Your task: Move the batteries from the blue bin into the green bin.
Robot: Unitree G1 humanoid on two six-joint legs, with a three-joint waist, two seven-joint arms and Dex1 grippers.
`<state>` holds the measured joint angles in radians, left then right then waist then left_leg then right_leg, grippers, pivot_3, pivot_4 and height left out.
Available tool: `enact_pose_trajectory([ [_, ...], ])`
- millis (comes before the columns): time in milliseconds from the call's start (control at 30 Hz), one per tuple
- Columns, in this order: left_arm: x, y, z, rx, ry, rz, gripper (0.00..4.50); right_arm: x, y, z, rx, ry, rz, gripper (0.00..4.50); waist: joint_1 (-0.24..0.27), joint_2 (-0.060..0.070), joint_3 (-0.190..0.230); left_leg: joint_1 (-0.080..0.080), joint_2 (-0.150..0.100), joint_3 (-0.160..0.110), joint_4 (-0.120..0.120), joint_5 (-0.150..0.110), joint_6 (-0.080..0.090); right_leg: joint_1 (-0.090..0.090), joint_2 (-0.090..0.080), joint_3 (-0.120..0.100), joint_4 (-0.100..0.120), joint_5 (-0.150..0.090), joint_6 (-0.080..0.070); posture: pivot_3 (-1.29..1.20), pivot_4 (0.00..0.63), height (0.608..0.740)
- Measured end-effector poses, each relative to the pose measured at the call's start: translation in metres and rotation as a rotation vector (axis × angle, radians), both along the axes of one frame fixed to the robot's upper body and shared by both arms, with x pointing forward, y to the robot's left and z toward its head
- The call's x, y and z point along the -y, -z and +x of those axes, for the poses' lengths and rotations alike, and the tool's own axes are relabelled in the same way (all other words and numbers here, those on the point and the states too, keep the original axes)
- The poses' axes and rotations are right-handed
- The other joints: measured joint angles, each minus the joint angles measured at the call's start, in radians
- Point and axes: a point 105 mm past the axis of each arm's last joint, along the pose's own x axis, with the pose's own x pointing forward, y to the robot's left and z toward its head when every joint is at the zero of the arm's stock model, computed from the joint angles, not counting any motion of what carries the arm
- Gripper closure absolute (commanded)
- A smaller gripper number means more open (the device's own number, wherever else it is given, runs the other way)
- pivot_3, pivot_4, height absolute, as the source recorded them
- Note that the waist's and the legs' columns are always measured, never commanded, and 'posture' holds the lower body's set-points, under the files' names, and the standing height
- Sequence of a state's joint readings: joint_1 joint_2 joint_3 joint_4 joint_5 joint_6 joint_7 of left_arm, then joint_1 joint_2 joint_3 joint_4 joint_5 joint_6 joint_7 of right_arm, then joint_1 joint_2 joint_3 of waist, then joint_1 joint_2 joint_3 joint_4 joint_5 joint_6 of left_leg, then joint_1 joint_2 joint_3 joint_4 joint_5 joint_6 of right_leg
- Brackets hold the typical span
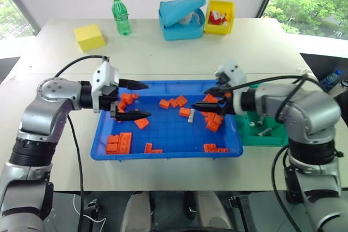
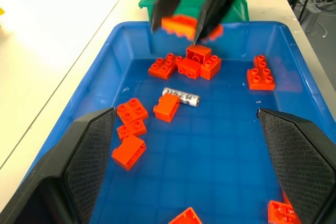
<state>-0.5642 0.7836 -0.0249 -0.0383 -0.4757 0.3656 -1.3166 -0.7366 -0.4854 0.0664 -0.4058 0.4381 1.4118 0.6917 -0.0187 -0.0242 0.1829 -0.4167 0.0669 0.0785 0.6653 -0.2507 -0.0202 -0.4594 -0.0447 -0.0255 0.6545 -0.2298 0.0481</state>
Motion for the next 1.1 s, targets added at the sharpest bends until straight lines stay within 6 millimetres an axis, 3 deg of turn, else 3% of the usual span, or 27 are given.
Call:
enact_pose_trajectory([
  [100,0.0,0.0,-0.001,0.002,0.001,0.005,0.0,-0.04,0.006,-0.007,0.024,-0.132,-0.011,1.4,0.001,0.0,0.0,0.0,0.0,0.0,0.0,0.0,0.0,0.0,0.0,0.0,0.0,0.0,0.0,0.0,0.15,0.736],
  [233,-0.003,0.002,-0.004,-0.012,-0.006,0.019,0.0,-0.074,0.029,0.0,0.022,-0.2,-0.057,1.4,0.001,0.0,0.0,-0.001,0.0,0.0,0.0,0.0,0.0,0.0,0.0,-0.001,0.0,0.0,0.0,0.0,0.15,0.736],
  [333,-0.001,0.0,-0.006,-0.003,0.0,0.021,0.0,-0.099,0.035,0.008,0.023,-0.235,-0.054,1.4,0.002,0.0,0.0,-0.001,0.0,0.0,0.001,0.0,0.0,0.0,0.0,-0.001,0.0,0.0,0.0,0.0,0.15,0.736],
  [400,-0.001,-0.001,-0.007,-0.002,-0.003,0.022,0.0,-0.112,0.033,0.007,0.031,-0.273,-0.044,0.33,0.002,0.0,0.0,-0.002,0.0,-0.001,0.001,0.0,0.0,0.0,0.0,-0.001,0.0,0.0,0.0,0.0,0.15,0.736],
  [433,-0.002,-0.001,-0.007,-0.007,-0.007,0.024,0.0,-0.115,0.034,0.006,0.03,-0.288,-0.042,0.02,0.003,0.0,0.0,-0.002,0.0,-0.001,0.001,0.0,0.0,0.0,0.0,-0.001,0.0,0.0,0.0,0.0,0.15,0.736],
  [467,-0.003,-0.001,-0.007,-0.008,-0.012,0.028,0.0,-0.117,0.035,0.006,0.026,-0.295,-0.042,0.02,0.004,0.0,0.0,-0.002,0.0,-0.001,0.001,0.0,0.0,0.0,-0.001,-0.001,0.0,0.0,0.0,0.0,0.15,0.736],
  [633,-0.007,-0.001,-0.008,-0.007,-0.027,0.023,0.0,-0.107,0.036,0.006,0.018,-0.312,-0.069,0.02,0.006,0.0,0.0,-0.002,0.0,-0.001,0.001,0.0,0.0,0.0,-0.001,-0.002,-0.001,0.0,0.0,0.0,0.15,0.736],
  [733,-0.007,-0.003,-0.008,0.003,-0.03,0.021,0.0,-0.078,0.024,0.008,0.042,-0.299,-0.094,0.02,0.008,0.0,0.0,-0.003,0.0,-0.001,0.001,0.0,0.0,0.0,-0.001,-0.002,-0.001,0.0,0.0,0.0,0.15,0.736],
  [867,-0.007,-0.003,-0.009,0.006,-0.028,0.021,0.0,-0.026,0.012,0.016,0.088,-0.217,-0.182,0.02,0.007,0.0,0.0,-0.002,0.0,-0.001,0.001,0.0,0.0,0.0,-0.001,-0.002,-0.002,0.0,0.0,0.0,0.15,0.736],
  [1000,-0.006,-0.003,-0.009,0.008,-0.026,0.017,0.0,0.008,0.033,0.011,0.028,-0.185,-0.249,0.02,0.001,0.0,0.0,-0.002,0.0,-0.001,0.0,0.0,0.0,-0.001,0.0,-0.002,-0.001,0.0,0.0,0.0,0.15,0.736],
  [1100,-0.003,-0.004,-0.008,0.011,-0.02,0.01,0.0,0.009,0.04,0.008,0.014,-0.202,-0.257,0.02,-0.003,0.0,0.0,-0.002,0.0,-0.001,0.0,0.0,0.0,-0.001,0.0,-0.001,-0.001,0.0,0.0,0.0,0.15,0.736],
])
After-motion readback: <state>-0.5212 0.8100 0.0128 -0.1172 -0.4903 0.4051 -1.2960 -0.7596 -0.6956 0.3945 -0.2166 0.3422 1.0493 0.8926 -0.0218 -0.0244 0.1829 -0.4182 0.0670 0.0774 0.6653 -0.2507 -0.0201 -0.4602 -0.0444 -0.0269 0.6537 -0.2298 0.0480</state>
